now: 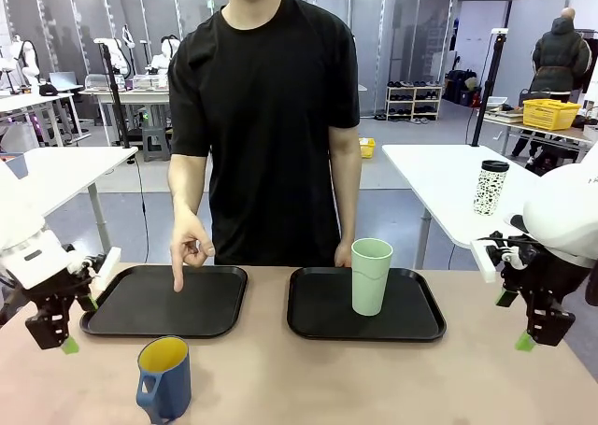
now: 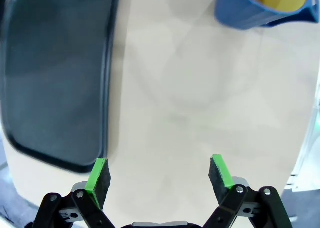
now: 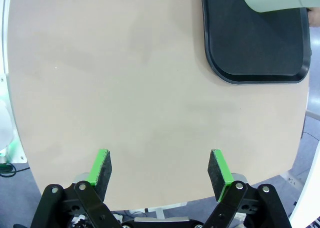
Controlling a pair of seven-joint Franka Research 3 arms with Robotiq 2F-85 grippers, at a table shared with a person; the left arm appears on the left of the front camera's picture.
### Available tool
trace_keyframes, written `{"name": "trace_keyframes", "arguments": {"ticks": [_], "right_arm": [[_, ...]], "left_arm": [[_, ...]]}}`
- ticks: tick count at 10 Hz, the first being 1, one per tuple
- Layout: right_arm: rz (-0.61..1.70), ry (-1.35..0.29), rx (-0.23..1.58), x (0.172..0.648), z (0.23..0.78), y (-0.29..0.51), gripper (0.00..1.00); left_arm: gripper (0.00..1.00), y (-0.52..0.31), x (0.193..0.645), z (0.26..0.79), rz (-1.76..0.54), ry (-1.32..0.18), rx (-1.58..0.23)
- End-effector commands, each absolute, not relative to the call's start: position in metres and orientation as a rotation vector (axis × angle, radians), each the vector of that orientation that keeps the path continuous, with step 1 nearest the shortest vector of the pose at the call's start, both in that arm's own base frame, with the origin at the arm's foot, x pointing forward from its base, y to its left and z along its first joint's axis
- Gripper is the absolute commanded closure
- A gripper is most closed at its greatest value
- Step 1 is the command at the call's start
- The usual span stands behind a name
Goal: Sort and store the cups by type.
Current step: Pick up the Handle plastic cup and place it into the empty Flat Tray.
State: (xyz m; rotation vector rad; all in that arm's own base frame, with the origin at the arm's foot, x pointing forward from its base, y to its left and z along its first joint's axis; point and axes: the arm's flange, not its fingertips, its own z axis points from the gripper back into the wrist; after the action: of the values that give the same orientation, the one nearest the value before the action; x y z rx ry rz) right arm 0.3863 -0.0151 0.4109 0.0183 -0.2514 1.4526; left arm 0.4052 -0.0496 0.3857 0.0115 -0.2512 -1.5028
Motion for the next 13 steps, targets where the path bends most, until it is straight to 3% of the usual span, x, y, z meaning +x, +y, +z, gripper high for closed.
{"name": "trace_keyframes", "arguments": {"ticks": [1, 6, 13], "right_arm": [[1.43, -0.245, 0.005, 0.385, 0.411, -0.013, 0.03], [1.43, -0.245, 0.005, 0.385, 0.411, -0.013, 0.03], [1.43, -0.245, 0.005, 0.385, 0.411, -0.013, 0.03]], "left_arm": [[0.0, -0.056, 0.389, 0.367, -1.605, -0.307, -0.117], [0.0, -0.028, 0.371, 0.325, -1.682, -0.459, -0.381], [0.0, 0.005, 0.364, 0.274, -1.517, -0.962, -0.884]]}}
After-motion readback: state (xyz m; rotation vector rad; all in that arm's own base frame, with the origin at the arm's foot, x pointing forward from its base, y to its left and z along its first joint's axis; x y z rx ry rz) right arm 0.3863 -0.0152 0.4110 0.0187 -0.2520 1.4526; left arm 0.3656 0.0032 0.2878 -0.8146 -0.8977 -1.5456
